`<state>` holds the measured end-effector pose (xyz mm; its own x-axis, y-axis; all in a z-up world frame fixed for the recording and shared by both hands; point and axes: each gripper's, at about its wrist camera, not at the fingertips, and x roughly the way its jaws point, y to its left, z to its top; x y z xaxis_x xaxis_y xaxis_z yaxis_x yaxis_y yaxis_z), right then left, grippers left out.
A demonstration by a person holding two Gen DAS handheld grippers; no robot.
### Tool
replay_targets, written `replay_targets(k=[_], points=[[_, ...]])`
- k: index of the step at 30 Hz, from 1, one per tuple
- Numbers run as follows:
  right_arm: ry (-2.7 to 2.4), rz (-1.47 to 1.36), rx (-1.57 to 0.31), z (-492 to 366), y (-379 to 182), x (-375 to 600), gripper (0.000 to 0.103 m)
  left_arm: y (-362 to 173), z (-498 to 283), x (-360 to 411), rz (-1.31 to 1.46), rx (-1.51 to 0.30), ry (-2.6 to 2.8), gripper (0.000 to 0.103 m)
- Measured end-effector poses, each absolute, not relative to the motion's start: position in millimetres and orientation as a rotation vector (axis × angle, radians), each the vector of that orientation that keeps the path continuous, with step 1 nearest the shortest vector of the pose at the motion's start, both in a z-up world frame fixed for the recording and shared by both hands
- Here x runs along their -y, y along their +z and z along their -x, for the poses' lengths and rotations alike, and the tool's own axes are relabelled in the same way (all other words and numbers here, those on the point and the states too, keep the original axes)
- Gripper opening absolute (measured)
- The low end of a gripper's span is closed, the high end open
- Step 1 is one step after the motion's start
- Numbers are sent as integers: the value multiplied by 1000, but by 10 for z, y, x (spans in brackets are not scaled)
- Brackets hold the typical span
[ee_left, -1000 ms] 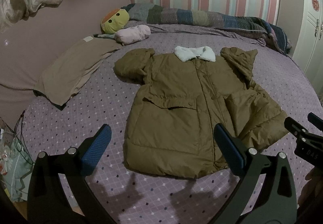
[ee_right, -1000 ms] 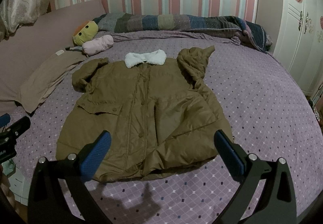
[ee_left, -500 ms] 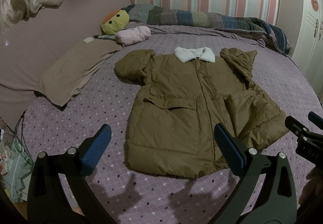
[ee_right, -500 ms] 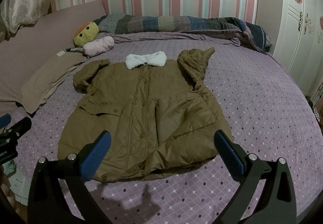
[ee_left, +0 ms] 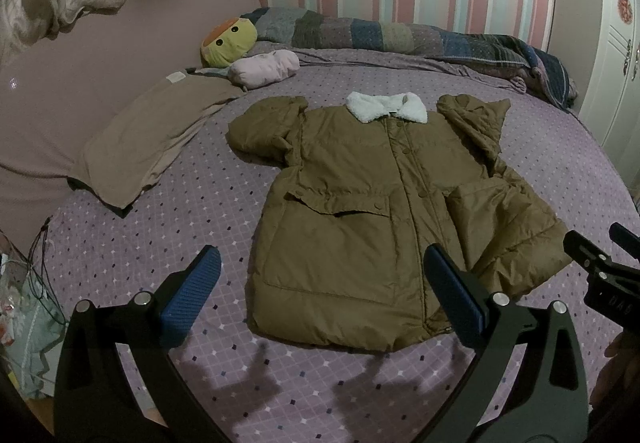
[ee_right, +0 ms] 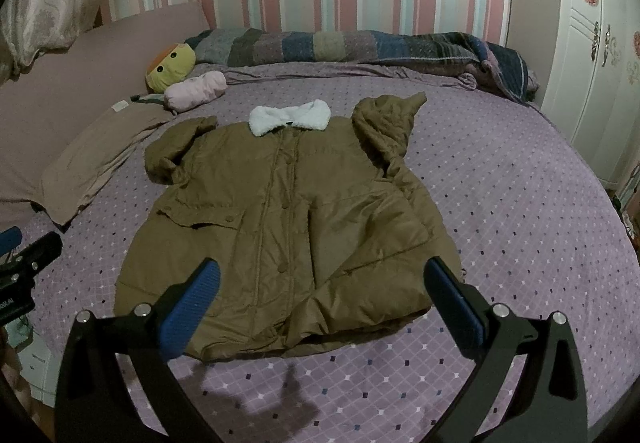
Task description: Fold large clothes
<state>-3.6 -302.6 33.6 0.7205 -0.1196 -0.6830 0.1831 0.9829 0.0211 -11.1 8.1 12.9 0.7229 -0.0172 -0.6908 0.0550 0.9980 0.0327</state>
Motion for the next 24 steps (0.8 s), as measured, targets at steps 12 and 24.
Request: replay_targets(k=[12,24], points=[[-165,-89,-747,35,332,3033,102,118,109,-90,-55,-765,-35,100],[-167,-87,-746,36,345,3022,102,122,92,-90,-56,-765,-34,100]])
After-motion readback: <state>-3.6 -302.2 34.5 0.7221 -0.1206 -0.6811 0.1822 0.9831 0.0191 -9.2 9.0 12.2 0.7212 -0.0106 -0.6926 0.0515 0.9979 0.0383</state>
